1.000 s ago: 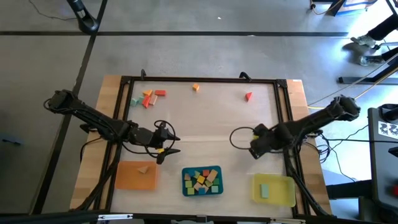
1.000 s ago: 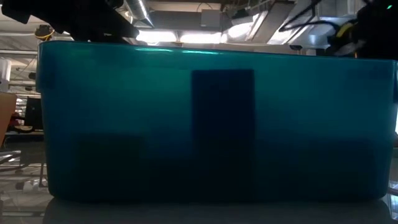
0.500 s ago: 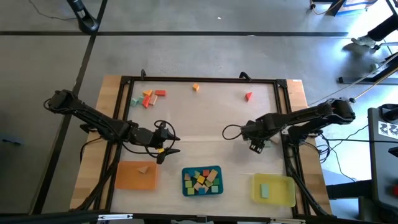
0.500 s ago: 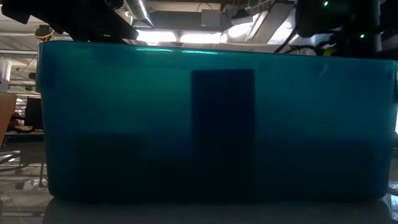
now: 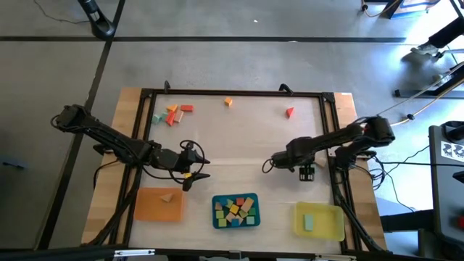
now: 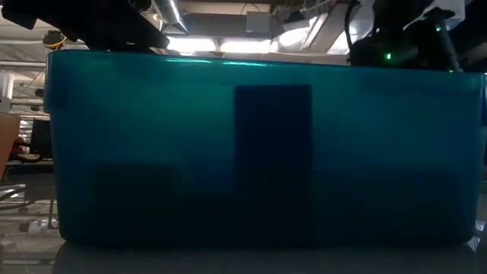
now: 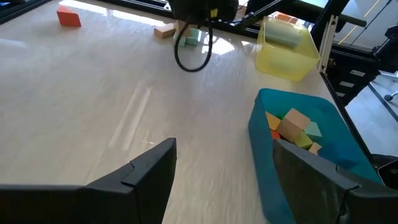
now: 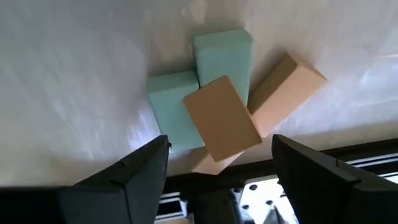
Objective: Sort blocks by size
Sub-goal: Put the brown triangular block into the orange bin
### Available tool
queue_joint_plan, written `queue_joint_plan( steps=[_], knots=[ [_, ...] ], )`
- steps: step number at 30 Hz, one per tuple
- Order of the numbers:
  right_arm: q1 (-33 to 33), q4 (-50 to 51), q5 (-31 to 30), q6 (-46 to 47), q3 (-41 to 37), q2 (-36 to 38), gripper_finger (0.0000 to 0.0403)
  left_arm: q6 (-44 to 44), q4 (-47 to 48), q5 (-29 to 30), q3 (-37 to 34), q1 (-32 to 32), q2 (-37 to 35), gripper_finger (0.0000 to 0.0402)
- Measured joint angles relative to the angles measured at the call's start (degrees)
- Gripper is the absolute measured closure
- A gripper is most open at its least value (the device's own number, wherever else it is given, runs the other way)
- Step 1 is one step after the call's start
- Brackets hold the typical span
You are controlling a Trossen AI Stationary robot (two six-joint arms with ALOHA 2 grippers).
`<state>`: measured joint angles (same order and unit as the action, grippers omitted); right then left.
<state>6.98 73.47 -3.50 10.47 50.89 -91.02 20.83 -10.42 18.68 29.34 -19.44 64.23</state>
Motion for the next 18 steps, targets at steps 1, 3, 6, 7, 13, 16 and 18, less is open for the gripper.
queue_joint_plan(
  steps=[1, 3, 6, 7, 13, 16, 18],
  knots=[
    [0.0, 0.0, -0.4, -0.9, 0.0, -0.8, 0.0123, 0.0, 0.1, 0.0, 0.0, 0.0, 0.0, 0.0151],
    [0.0, 0.0, -1.9, -2.9, 0.0, -2.4, 0.0123, 0.1, 0.2, 0.0, 0.0, 0.0, 0.0, 0.0151],
    [0.0, -0.1, -4.7, -3.5, 0.0, -4.7, 0.0123, 0.2, 1.0, 0.0, 0.0, 0.0, 0.0, 0.0151],
    [0.0, -0.1, -5.0, -3.6, 0.0, -5.4, 0.0123, 0.2, 1.3, 0.0, 0.0, 0.0, 0.0, 0.0151],
    [0.1, -0.1, -5.0, -7.3, 0.0, -8.1, 0.0124, 1.1, 1.4, 0.0, 0.0, 0.0, 0.0, 0.0151],
    [0.1, -0.2, -5.0, -8.0, 0.0, -8.5, 0.0138, 1.5, 1.4, 0.0, 0.0, 0.0, 0.0, 0.0151],
    [0.1, -0.5, -5.0, -8.0, 0.0, -8.5, 0.0160, 1.6, 1.4, 0.0, 0.0, 0.0, 0.0, 0.0151]
  ],
)
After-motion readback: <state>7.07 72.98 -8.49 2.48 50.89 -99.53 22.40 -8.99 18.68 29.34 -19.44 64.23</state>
